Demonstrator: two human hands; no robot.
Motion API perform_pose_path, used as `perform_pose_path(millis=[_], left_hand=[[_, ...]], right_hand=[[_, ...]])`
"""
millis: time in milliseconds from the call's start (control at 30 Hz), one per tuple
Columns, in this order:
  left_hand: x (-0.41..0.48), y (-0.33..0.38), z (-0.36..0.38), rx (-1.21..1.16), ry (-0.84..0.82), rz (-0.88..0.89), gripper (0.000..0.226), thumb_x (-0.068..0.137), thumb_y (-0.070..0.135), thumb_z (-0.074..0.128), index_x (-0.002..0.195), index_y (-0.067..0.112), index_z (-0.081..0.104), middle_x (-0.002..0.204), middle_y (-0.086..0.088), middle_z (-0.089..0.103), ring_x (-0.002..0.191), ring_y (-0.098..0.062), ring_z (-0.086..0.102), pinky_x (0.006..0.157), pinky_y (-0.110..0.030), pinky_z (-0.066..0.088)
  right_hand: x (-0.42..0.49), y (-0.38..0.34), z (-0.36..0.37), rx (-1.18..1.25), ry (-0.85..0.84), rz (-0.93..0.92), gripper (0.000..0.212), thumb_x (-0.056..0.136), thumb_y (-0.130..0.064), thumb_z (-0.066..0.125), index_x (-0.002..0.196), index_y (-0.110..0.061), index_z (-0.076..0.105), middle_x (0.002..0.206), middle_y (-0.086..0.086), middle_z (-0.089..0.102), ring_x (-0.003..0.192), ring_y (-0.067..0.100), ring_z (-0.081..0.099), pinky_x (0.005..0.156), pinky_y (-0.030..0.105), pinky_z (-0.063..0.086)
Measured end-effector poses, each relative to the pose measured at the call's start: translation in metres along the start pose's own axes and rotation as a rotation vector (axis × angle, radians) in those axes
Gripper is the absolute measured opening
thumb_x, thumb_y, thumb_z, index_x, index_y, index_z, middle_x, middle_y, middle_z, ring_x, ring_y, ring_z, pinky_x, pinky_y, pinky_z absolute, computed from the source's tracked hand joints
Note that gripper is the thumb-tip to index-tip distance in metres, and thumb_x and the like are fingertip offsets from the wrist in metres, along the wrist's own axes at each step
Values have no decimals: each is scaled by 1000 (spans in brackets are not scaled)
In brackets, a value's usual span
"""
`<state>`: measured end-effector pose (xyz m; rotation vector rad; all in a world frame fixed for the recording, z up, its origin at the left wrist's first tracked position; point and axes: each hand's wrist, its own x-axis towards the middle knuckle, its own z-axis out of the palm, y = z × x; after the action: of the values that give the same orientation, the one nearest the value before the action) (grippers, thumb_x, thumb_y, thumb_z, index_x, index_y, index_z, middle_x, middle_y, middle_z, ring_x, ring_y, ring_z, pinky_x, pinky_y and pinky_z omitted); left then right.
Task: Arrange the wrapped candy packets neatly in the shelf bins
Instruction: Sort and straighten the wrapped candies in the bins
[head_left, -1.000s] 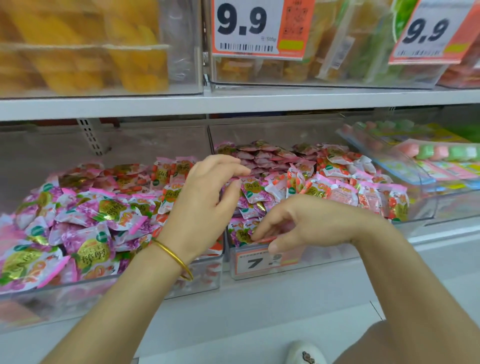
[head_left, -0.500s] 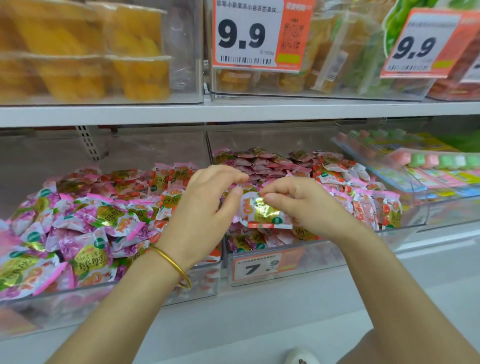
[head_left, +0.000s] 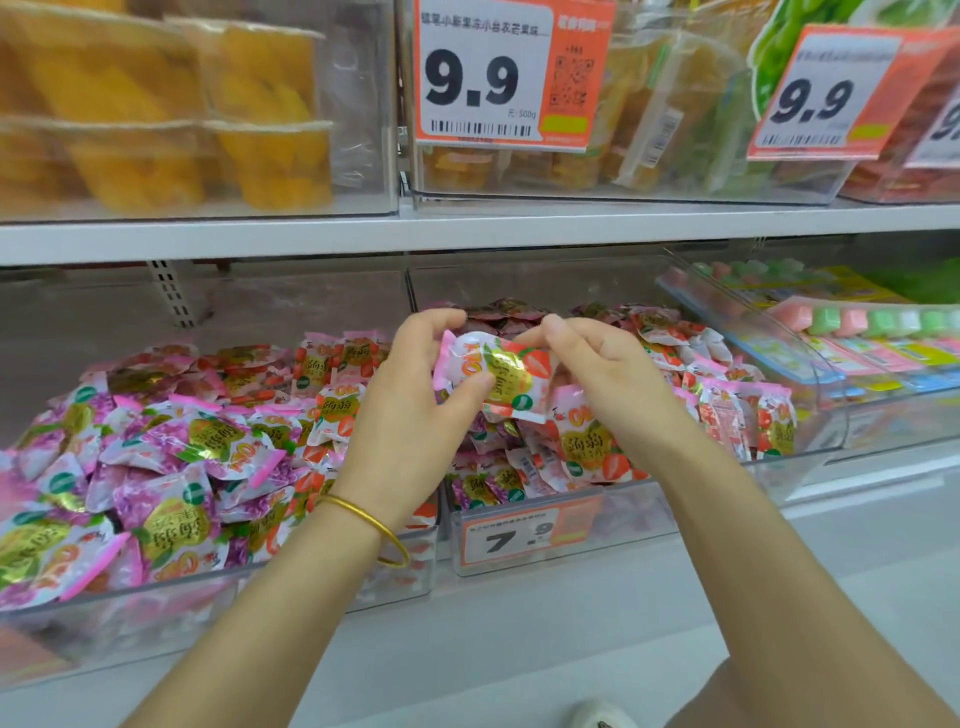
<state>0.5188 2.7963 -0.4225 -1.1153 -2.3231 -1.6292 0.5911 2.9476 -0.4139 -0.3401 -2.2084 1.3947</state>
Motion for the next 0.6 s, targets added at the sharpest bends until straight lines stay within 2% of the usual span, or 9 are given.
perform_pose_path(millis=[100, 167, 233, 300, 367, 400, 433, 500, 600], left_hand=[[1, 0, -3, -51, 48, -50, 36, 83, 18, 65, 112, 27, 44, 98, 11, 58, 91, -3, 60, 82, -31, 52], [2, -1, -4, -68, 51, -73, 30, 84, 18, 64, 108, 23, 47, 97, 10, 59, 91, -3, 59, 81, -32, 53], [2, -1, -4, -47, 39, -65, 23, 84, 19, 64, 103, 22, 50, 94, 12, 60, 88, 0, 59, 79, -30, 53], [2, -1, -4, -22, 24, -44, 17, 85, 19, 63, 97, 24, 52, 90, 12, 60, 85, -2, 59, 77, -31, 52], [2, -1, -4, -9, 21, -30, 14, 85, 19, 62, 95, 24, 53, 90, 8, 60, 85, -8, 59, 77, -35, 52], [3, -2, -3, -5, 21, -29, 13, 86, 19, 62, 95, 23, 53, 91, 7, 60, 86, -10, 59, 77, -36, 52], [3, -2, -3, -3, 20, -30, 13, 86, 19, 61, 96, 22, 54, 92, 6, 59, 87, -11, 59, 78, -36, 52], [3, -2, -3, -8, 19, -30, 12, 87, 20, 61, 96, 23, 54, 94, 7, 59, 88, -12, 59, 79, -32, 52], [3, -1, -4, -41, 17, -34, 9, 88, 18, 59, 95, 23, 56, 94, 10, 58, 87, -7, 57, 75, -19, 48]], right_hand=[[1, 6, -5, -32, 23, 44, 22, 97, -27, 46, 94, -19, 66, 79, 0, 71, 76, 17, 67, 85, 40, 52], [0, 11, -6, -140, 1, 66, 16, 94, -19, 50, 96, -22, 65, 88, -3, 71, 87, 19, 66, 80, 33, 51], [-2, 12, -10, -209, -22, 62, 15, 92, -17, 54, 98, -20, 66, 94, -2, 69, 88, 13, 64, 71, 20, 50], [-6, 11, -15, -311, -24, 3, 12, 91, -23, 58, 88, -18, 67, 80, -5, 65, 70, 1, 58, 58, 11, 43], [-8, 12, -20, -453, -18, -67, 29, 89, -36, 59, 66, -18, 59, 58, -9, 50, 53, 2, 46, 50, 14, 35], [-8, 13, -22, -504, -16, -87, 36, 87, -41, 58, 60, -19, 52, 53, -8, 44, 50, 5, 42, 51, 20, 34], [-8, 15, -23, -555, -14, -102, 41, 86, -46, 57, 56, -19, 46, 51, -7, 40, 48, 7, 38, 52, 27, 32], [-8, 16, -23, -650, -12, -117, 48, 81, -53, 57, 51, -21, 39, 50, -5, 37, 49, 12, 35, 52, 31, 30], [-7, 15, -28, -605, -94, -88, 44, 72, -53, 66, 50, -21, 47, 52, -3, 46, 51, 13, 42, 53, 31, 35]])
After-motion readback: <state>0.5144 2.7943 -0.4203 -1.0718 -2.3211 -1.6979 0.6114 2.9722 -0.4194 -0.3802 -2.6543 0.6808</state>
